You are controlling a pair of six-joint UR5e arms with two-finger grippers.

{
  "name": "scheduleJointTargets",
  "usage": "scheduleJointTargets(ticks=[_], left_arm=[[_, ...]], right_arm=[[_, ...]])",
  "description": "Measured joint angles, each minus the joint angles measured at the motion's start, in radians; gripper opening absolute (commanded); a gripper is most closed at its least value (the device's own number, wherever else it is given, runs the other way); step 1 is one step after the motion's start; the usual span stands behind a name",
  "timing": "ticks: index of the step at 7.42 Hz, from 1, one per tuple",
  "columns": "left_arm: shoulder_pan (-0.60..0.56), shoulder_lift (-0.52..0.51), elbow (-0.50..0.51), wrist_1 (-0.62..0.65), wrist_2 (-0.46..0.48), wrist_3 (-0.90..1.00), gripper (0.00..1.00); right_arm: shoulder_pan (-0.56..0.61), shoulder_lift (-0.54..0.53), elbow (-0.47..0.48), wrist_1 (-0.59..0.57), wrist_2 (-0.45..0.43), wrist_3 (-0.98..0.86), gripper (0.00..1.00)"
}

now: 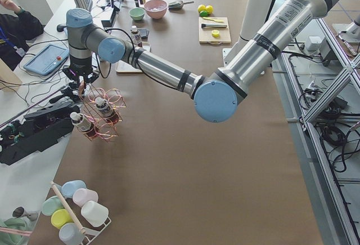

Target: Take tea from basket to plate

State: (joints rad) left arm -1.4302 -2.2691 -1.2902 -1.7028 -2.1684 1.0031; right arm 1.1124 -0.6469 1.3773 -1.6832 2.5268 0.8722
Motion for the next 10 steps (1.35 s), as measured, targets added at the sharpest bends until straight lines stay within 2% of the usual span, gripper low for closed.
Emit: scheduleJointTargets(ticks=[2,3,4,6,7,8,9,10], left_arm=[[0.003,0.000,0.033,-0.044,0.003,0.000,0.00],[0.006,0.000,0.037,-0.052,0.004,0.000,0.00],[0.008,0.003,0.037,-0.059,0.004,0.001,0.01],[0.012,0.023,0.037,-0.103,0.009,0.001,0.44],[0.014,0.028,0.035,-0.116,0.017,0.000,0.54],[0.016,0.029,0.033,-0.121,0.023,-0.002,0.58],[0.017,0.029,0.033,-0.122,0.025,-0.005,0.97],[0.017,0.029,0.032,-0.122,0.028,-0.007,0.97]], right_arm=[[0.021,-0.197,0.284,-0.192,-0.099,-0.169,0.93],[0.034,-0.285,0.388,-0.289,-0.159,-0.309,0.98],[0.072,-0.374,0.445,-0.345,-0.189,-0.451,0.98],[0.157,-0.597,0.552,-0.368,-0.205,-0.631,0.99],[0.211,-0.704,0.597,-0.368,-0.206,-0.704,0.99],[0.268,-0.801,0.616,-0.360,-0.204,-0.802,1.00],[0.324,-0.891,0.623,-0.328,-0.200,-0.879,1.00],[0.366,-0.990,0.622,-0.252,-0.195,-0.921,1.00]])
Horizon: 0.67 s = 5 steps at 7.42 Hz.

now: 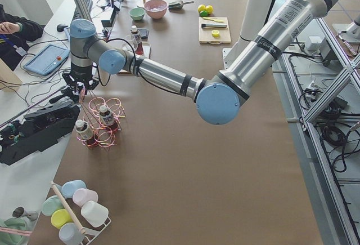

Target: Take tea from basket to plate

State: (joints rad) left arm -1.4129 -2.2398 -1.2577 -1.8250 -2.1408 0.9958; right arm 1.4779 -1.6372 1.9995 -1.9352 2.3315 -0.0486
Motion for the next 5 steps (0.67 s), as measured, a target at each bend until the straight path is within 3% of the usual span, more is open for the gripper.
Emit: scheduleJointTargets(ticks=[2,5], left_arm=[[-0.002,0.001,-0.008,-0.001,0.021,-0.003,0.97],[-0.042,0.059,-0.108,0.008,0.017,-0.024,0.97]], right_arm=[[0.053,-0.137,-0.031,0.140,0.021,-0.024,1.00],[0.083,-0.193,-0.065,0.176,0.022,-0.027,1.00]])
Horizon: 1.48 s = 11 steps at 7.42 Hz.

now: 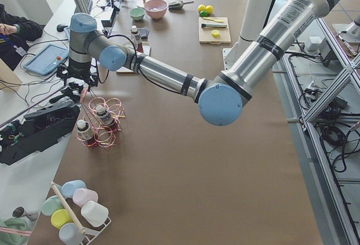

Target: Take tea from basket to plate

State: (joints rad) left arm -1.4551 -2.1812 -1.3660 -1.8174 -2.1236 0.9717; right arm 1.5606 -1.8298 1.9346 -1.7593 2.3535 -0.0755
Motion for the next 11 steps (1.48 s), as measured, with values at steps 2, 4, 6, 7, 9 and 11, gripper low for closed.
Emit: scheduleJointTargets(ticks=[2,4,6,7,9,11], left_arm=[[-0.034,0.133,-0.118,0.000,-0.078,-0.141,0.97],[-0.083,0.231,-0.147,0.002,-0.223,-0.401,0.97],[-0.101,0.310,-0.160,-0.027,-0.309,-0.756,0.97],[-0.106,0.329,-0.159,-0.040,-0.313,-0.906,0.97],[-0.114,0.356,-0.134,-0.044,-0.260,-1.060,0.97],[-0.113,0.375,-0.086,-0.034,-0.241,-1.170,0.97]], right_arm=[[0.008,-0.005,-0.017,0.001,-0.012,0.006,1.00],[0.026,-0.005,-0.054,-0.001,-0.015,0.011,1.00],[0.049,-0.002,-0.064,0.000,-0.024,0.012,1.00],[0.058,-0.002,-0.065,0.000,-0.029,0.013,1.00],[0.078,-0.002,-0.072,-0.001,-0.026,0.013,1.00],[0.088,0.001,-0.084,0.000,-0.023,0.013,1.00]])
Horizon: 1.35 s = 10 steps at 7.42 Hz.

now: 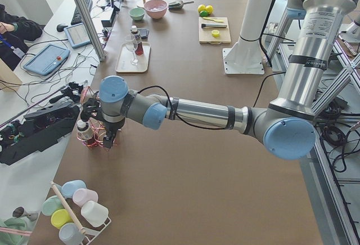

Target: Take tea from basket to plate

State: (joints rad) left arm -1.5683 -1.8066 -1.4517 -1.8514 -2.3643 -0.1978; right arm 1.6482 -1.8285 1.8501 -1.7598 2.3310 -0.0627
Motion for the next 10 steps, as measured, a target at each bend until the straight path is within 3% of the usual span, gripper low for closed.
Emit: scheduleJointTargets(ticks=[4,10], left_arm=[[0.006,0.058,-0.063,0.239,-0.002,-0.019,0.97],[0.041,0.143,-0.061,0.250,0.007,-0.015,0.97]], right_arm=[[0.024,0.002,-0.002,0.001,0.001,-0.001,1.00],[0.060,-0.002,-0.001,0.002,-0.002,-0.009,1.00]])
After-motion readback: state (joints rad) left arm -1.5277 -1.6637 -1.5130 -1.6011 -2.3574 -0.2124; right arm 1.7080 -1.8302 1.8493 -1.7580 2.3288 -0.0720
